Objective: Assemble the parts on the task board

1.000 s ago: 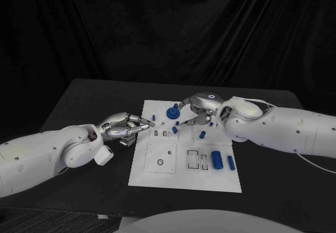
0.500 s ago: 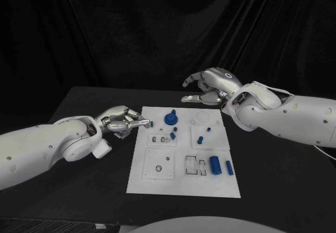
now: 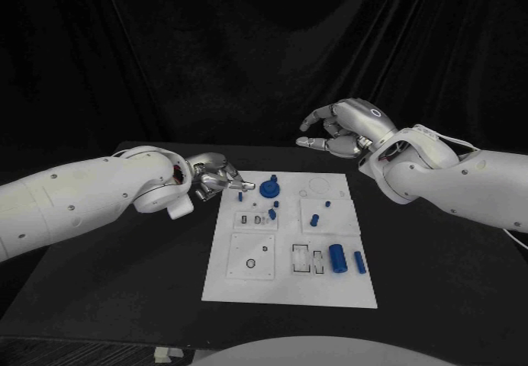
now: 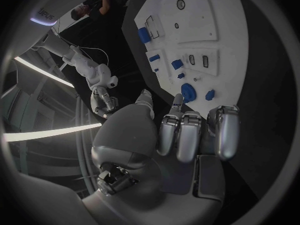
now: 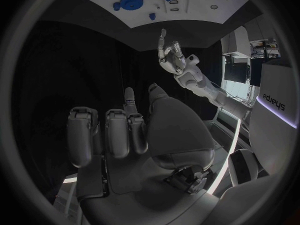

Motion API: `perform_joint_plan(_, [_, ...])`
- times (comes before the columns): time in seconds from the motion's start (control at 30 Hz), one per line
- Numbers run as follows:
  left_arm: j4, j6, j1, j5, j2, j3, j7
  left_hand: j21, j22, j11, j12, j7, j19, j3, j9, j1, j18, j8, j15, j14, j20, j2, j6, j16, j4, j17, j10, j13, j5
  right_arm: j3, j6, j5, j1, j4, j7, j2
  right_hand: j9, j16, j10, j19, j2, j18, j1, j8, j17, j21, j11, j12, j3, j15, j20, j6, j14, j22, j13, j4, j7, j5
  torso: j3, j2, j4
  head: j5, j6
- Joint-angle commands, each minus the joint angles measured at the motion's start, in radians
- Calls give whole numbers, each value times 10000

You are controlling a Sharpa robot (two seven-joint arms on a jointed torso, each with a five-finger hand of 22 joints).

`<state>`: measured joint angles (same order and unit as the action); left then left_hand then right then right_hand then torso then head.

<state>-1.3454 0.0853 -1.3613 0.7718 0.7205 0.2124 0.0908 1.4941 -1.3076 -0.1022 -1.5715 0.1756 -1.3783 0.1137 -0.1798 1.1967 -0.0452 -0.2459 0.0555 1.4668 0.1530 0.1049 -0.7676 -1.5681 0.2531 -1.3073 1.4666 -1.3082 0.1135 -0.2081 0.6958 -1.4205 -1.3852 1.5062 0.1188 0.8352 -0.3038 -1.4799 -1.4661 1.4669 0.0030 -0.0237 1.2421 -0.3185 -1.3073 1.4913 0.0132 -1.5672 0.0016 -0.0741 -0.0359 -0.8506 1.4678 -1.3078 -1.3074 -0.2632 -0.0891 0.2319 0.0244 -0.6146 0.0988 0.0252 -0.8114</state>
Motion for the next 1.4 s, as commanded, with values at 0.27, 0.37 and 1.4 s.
perform_joint_plan(0.27, [594, 1691, -57, 293, -1226, -11, 3091, -28, -1559, 556, 7, -725, -171, 14, -1095, -296, 25, -1196, -435, 1040, -241, 261, -2192, -27, 186, -2635, 1042, -2626, -61, 6, -51, 92, 361, -10, 101, 342, -21, -7, -1047, 660, 105, 20, 226, -67, -435, -2, -135, -36, 8, 67, -45, -154, 653, -2342, -2634, 167, 7, 290, -309, 287, -494, -403, -359])
perform_joint_plan(0.37, [837, 1968, -55, 295, -1587, -11, 3797, -37, -1571, 669, 7, -822, -200, 34, -1606, -460, 25, -1483, -548, 1040, -370, 292, -2208, -27, 220, -2635, 1042, -2626, -42, 6, -59, 92, 459, -5, 101, 432, -24, -1, -1047, 653, 118, 16, 249, -80, -414, -17, -165, -36, 7, 90, -60, -188, 650, -2337, -2634, 188, 2, 364, -408, 364, -647, -525, -546])
perform_joint_plan(1.4, [1963, 1907, 219, 1167, -2835, -9, 4692, 135, -1927, 1358, 7, -1514, -947, -180, -6017, -1429, 162, -3314, -1257, 1040, -1072, 430, -2330, -27, -174, -2635, 1042, -2626, -73, 6, -344, 92, 704, -63, -61, 634, -34, 6, -1047, 639, 111, 7, 273, -117, -386, -48, -223, -36, -17, 138, -97, -284, 646, -2325, -2634, 226, -17, 454, -695, 545, -1059, -970, -613])
